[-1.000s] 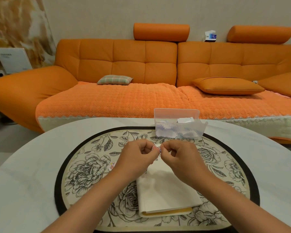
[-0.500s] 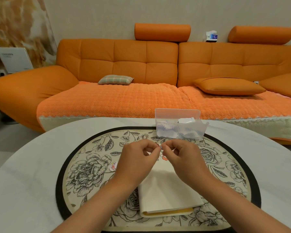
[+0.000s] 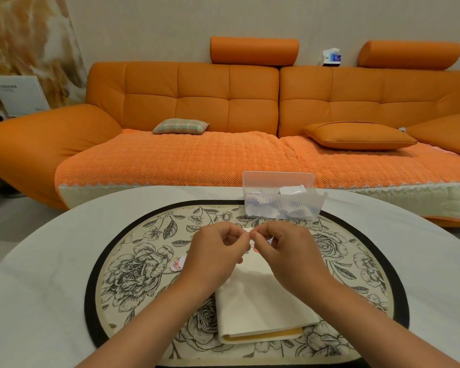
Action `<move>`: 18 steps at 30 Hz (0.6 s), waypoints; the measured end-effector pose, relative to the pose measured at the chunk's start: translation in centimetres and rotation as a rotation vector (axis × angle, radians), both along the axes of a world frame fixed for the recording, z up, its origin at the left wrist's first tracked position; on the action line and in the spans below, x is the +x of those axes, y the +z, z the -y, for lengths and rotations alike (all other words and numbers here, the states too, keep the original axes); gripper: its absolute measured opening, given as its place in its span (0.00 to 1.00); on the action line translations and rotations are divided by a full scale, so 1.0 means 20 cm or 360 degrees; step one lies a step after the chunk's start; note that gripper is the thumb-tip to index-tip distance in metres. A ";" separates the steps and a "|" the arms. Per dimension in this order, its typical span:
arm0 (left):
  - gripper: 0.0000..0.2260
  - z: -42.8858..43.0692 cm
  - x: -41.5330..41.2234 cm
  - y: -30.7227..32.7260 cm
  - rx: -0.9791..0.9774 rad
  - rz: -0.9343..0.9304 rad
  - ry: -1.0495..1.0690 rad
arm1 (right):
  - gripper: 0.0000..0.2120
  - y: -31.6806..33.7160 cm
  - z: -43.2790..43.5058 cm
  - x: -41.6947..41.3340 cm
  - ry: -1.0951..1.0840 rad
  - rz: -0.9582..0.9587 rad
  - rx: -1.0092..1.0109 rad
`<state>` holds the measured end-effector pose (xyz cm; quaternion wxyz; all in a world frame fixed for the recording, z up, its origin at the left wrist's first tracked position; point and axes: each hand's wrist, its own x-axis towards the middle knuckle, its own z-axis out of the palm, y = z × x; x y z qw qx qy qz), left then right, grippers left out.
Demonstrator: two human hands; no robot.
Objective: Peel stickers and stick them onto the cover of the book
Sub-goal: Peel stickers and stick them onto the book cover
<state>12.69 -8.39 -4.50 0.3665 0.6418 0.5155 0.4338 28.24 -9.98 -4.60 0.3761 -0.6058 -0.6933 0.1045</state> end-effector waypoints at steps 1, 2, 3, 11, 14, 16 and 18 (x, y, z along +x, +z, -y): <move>0.07 0.00 0.00 -0.01 0.0015 0.0009 -0.0001 | 0.07 0.00 0.00 0.00 0.0001 -0.0022 -0.0010; 0.07 0.00 0.01 -0.02 0.0032 0.0016 0.0003 | 0.07 0.00 0.00 -0.01 -0.0001 -0.0046 -0.0017; 0.07 -0.01 0.01 -0.03 0.0048 0.0016 0.0010 | 0.07 0.00 0.01 -0.01 -0.0005 -0.0070 -0.0022; 0.08 -0.02 0.02 -0.05 0.0085 0.0052 -0.0060 | 0.10 0.02 0.01 -0.03 0.0011 -0.0481 -0.0164; 0.08 -0.02 0.02 -0.05 0.0073 0.0108 -0.0107 | 0.11 0.03 0.02 -0.03 0.0042 -0.0666 -0.0233; 0.08 -0.02 0.02 -0.04 0.0079 0.0113 -0.0130 | 0.10 0.04 0.02 -0.04 0.0054 -0.0829 -0.0276; 0.09 -0.02 0.02 -0.04 0.0074 0.0123 -0.0158 | 0.09 0.05 0.02 -0.04 0.0075 -0.1000 -0.0358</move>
